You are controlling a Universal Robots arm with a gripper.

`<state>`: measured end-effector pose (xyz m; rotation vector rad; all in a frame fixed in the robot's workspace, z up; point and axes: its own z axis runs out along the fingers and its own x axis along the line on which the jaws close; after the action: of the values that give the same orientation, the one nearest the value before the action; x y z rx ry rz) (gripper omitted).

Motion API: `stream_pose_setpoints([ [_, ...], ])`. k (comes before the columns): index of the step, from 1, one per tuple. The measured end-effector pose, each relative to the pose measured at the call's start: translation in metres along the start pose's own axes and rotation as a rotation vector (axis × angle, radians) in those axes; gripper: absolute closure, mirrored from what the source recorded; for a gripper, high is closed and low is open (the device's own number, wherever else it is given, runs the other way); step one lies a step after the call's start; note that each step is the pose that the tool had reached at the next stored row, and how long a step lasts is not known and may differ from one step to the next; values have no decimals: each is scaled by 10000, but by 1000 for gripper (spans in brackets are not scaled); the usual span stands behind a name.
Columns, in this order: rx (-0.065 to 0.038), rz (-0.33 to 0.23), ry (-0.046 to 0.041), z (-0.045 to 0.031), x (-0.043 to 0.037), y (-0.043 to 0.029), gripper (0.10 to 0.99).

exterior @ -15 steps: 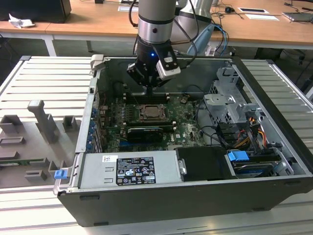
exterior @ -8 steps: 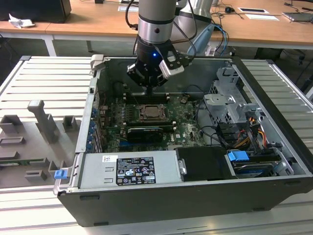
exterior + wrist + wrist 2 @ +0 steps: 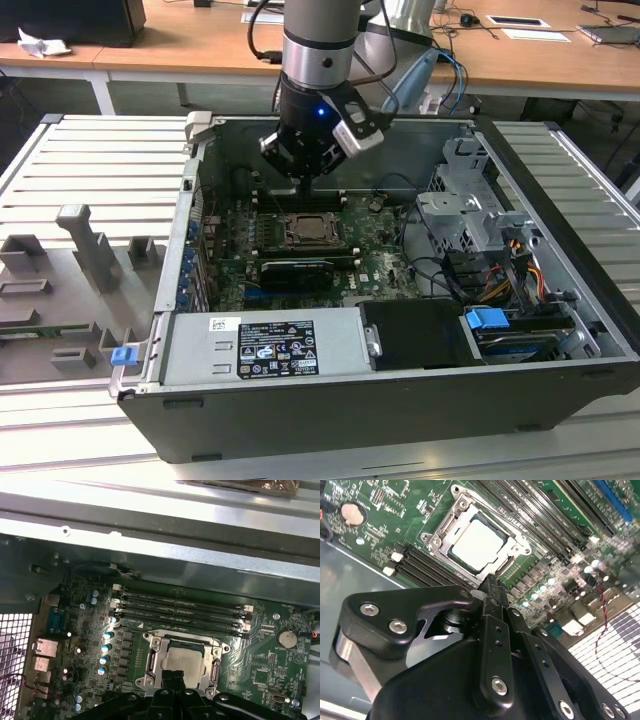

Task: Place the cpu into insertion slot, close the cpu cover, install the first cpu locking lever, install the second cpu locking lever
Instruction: 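Install the first cpu locking lever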

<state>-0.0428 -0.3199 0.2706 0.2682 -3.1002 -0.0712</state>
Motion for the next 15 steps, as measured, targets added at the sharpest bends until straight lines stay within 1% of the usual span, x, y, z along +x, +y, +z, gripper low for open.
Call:
stream_pose_setpoints([
  [2, 11, -391, 19, 0, 0, 0, 980],
  [4, 16, -630, 31, 0, 0, 0, 980],
  [5, 22, -859, 42, 0, 0, 0, 980],
  [12, 45, -1777, 86, 0, 1, 0, 980],
  [15, 58, -2298, 111, 0, 1, 0, 980],
])
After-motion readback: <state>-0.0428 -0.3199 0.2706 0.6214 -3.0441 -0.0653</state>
